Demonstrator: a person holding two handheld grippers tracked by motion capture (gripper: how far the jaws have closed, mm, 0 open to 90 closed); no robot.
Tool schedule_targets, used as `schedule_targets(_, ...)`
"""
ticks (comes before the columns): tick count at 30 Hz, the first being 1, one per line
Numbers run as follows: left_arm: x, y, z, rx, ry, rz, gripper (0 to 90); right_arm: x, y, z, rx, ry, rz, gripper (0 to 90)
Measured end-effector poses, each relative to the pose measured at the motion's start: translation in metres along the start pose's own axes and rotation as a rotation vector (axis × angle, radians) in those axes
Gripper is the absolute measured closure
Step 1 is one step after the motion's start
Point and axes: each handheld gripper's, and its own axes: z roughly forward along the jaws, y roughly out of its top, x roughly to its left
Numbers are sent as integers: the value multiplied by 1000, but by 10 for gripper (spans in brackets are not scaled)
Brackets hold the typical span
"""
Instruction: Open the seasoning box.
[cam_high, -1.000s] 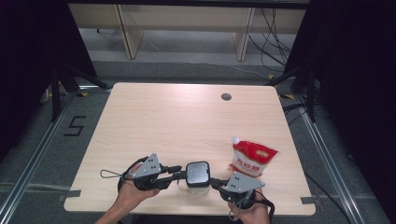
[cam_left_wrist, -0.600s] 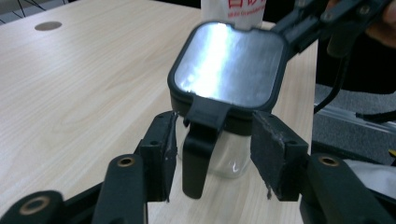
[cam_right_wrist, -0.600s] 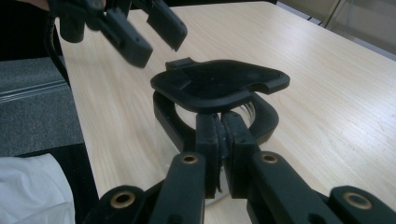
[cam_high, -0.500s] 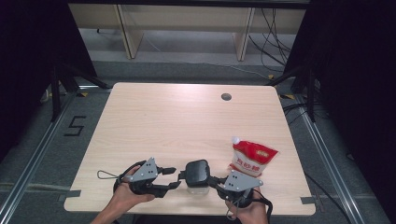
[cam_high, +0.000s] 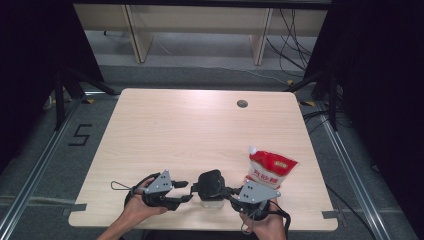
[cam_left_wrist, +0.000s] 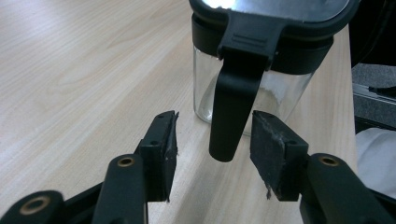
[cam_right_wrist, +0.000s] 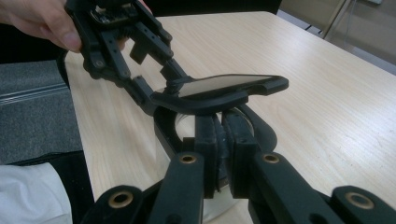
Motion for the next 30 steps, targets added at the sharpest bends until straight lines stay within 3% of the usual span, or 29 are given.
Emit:
schedule_targets(11,-1,-1,5,-28,-39,50,727,1,8,4,-17,1,-17,861)
schedule_targets(13,0,-1,5,-30,-44,56,731,1,9,4,-12,4,-22,861)
schedule_targets(14,0,-1,4,-23,-43,45,732,1,10,4,-14,2,-31,861)
schedule_targets(15,0,-1,4,-27,-40,42,733,3,10,4,-9,1,0,861)
schedule_targets(16,-1,-1,5,-33,-40,30,734,1,11,5,-15,6,-16,861)
schedule_targets(18,-1,-1,4,-29,-32,55,737,2,12,6,-26,5,-20,861)
schedule_targets(26,-5,0,5,-27,-23,44,738,2,15,8,-18,13,-34,883)
schedule_targets(30,-5,0,4,-18,-15,57,739,3,18,10,-25,17,-21,891)
